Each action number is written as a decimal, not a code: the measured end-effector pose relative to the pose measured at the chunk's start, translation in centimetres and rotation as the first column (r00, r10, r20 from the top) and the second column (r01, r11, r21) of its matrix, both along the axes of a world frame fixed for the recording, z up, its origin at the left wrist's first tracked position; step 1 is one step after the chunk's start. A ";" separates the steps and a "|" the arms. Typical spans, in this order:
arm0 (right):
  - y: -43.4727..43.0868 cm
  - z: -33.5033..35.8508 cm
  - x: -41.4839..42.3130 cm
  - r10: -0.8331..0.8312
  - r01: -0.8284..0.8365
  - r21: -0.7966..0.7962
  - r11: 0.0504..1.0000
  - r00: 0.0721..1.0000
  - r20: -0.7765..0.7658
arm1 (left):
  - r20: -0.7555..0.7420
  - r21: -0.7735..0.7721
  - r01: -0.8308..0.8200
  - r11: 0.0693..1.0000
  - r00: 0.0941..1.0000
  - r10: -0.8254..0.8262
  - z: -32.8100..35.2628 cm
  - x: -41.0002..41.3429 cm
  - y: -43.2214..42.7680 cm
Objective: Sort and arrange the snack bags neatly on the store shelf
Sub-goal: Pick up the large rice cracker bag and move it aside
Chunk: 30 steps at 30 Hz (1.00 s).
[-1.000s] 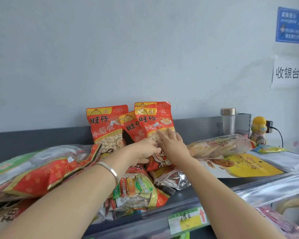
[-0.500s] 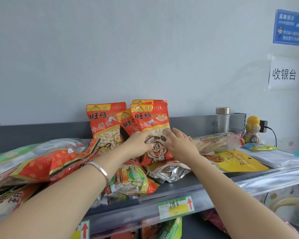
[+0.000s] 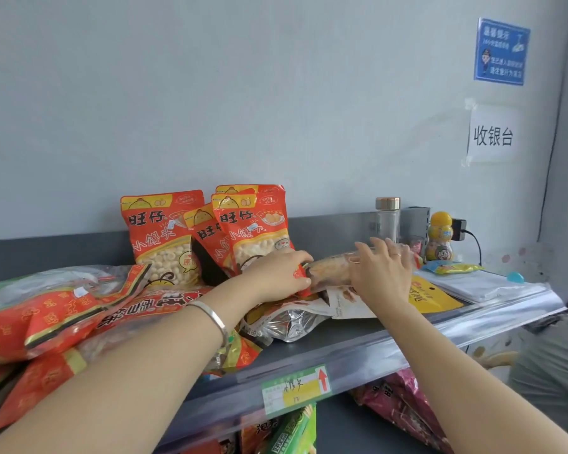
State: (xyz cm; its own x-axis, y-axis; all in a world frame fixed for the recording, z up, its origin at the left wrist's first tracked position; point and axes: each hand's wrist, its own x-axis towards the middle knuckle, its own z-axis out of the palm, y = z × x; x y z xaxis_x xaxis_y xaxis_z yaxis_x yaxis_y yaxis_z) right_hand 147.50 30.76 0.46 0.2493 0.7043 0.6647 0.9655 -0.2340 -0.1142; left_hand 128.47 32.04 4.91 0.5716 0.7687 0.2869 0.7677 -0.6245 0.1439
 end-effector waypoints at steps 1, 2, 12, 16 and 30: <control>0.0 0.3 0.4 -0.036 0.037 0.017 0.999 0.999 -0.022 | -0.032 0.024 0.005 1.000 0.999 -0.004 0.0 0.6 0.3; 0.1 0.5 0.7 -0.067 0.067 -0.006 0.998 0.998 -0.012 | -0.063 0.046 0.016 0.999 0.998 -0.013 0.0 1.2 0.7; 3.6 3.0 0.6 0.262 -0.104 -0.578 0.809 0.945 0.196 | -0.497 0.162 -0.061 0.985 0.858 0.135 -1.2 3.2 4.4; 4.5 2.7 0.4 0.192 0.021 -0.492 0.870 0.906 0.377 | -0.497 0.223 -0.029 0.974 0.856 0.140 -1.1 2.6 5.1; 0.8 6.4 1.5 0.116 -0.066 0.312 0.948 0.983 -0.142 | 0.516 -0.362 0.204 0.910 0.856 0.014 1.6 3.5 2.4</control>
State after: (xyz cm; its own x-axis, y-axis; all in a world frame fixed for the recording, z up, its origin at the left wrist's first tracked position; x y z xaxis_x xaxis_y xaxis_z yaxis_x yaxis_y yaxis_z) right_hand 149.03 31.55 6.86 0.3117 0.4984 0.8090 0.9452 -0.0760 -0.3174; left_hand 131.94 34.47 6.55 0.5097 0.8264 0.2392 0.4618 -0.4974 0.7344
